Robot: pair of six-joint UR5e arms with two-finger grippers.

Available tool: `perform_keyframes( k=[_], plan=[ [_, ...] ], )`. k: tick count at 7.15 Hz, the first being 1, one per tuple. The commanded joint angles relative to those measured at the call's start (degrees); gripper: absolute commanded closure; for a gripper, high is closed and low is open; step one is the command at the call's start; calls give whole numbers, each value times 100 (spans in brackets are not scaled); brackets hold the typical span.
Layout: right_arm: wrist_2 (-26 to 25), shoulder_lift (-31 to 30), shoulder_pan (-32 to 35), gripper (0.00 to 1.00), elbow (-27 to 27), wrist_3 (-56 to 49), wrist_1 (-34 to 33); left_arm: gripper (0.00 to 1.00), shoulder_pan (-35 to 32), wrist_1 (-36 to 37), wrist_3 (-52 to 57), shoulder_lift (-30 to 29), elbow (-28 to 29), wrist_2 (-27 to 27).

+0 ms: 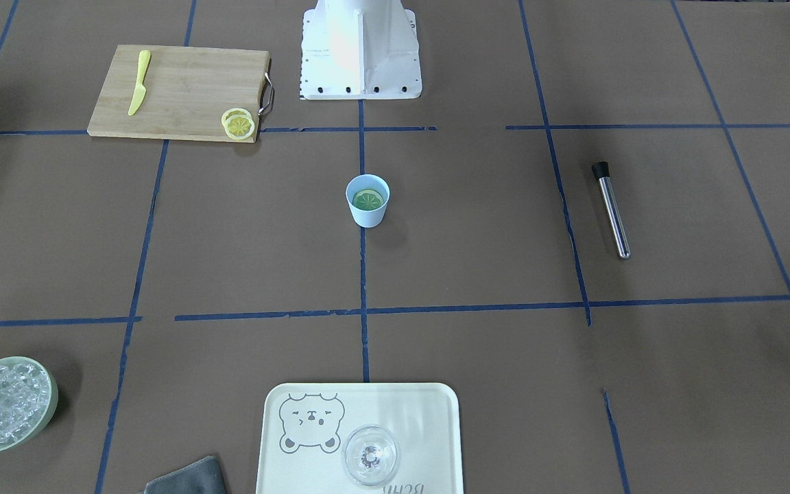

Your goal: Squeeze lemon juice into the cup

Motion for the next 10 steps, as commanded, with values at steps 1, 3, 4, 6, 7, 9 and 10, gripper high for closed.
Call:
perform_keyframes(
  k=[1, 3, 4, 6, 7, 9, 10],
  plan=[
    [-3, 20, 0, 0, 1, 0, 0, 0, 0, -1, 0, -3, 14, 0],
    [-3, 37, 0, 0, 10, 0, 0, 0, 0, -10, -322, -3, 5, -9],
    [-3, 37, 0, 0, 10, 0, 0, 0, 0, -36, -456, 5, 5, -9],
    [-3, 37, 0, 0, 10, 0, 0, 0, 0, -63, -466, 5, 23, -9],
    [-3, 37, 0, 0, 10, 0, 0, 0, 0, -36, -466, 5, 14, -26],
    [-12, 46, 0, 0, 10, 0, 0, 0, 0, -10, -474, 14, 58, -604],
    [-12, 46, 0, 0, 10, 0, 0, 0, 0, -19, -475, 23, 58, -606]
  ],
)
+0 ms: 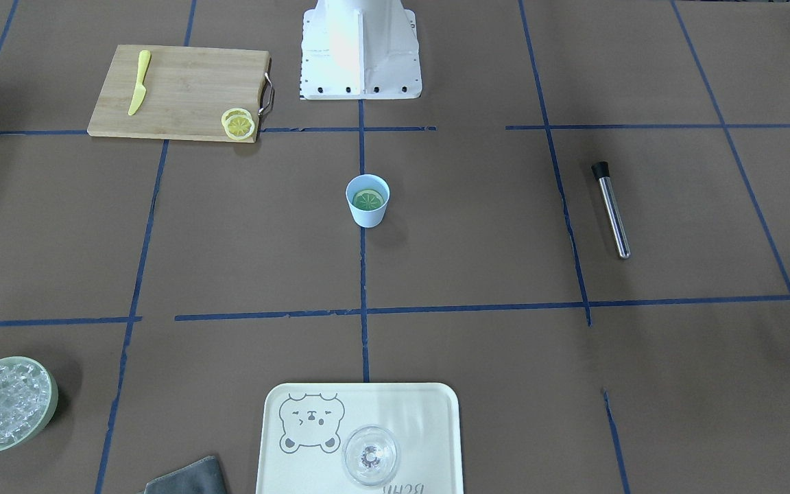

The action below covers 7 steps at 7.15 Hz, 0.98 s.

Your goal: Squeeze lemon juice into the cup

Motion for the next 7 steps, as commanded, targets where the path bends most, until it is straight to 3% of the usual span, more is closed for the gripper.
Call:
perform_keyframes(
  k=[1, 7],
  plan=[
    [-3, 2, 0, 0, 0, 0, 0, 0, 0, -2, -4, 9, 8, -115],
    [6, 2, 0, 0, 9, 0, 0, 0, 0, -38, 5, 9, 61, -115]
  ],
)
